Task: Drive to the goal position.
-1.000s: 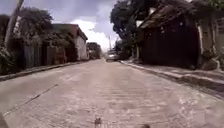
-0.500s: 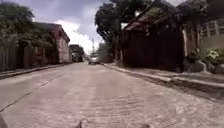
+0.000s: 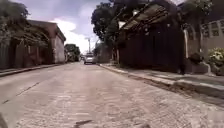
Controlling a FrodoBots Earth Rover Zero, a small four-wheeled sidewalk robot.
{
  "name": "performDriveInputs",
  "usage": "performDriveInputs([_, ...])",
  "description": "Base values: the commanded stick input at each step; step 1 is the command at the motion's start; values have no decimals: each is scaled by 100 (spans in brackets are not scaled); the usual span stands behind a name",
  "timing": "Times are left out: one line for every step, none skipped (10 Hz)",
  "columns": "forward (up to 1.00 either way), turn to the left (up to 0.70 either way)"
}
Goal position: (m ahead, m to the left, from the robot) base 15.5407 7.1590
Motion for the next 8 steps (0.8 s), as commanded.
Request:
performDriveInputs([85, 1])
performDriveInputs([85, 1])
performDriveInputs([85, 1])
performDriveInputs([85, 1])
performDriveInputs([85, 1])
performDriveInputs([85, 24])
performDriveInputs([85, 35])
performDriveInputs([85, 1])
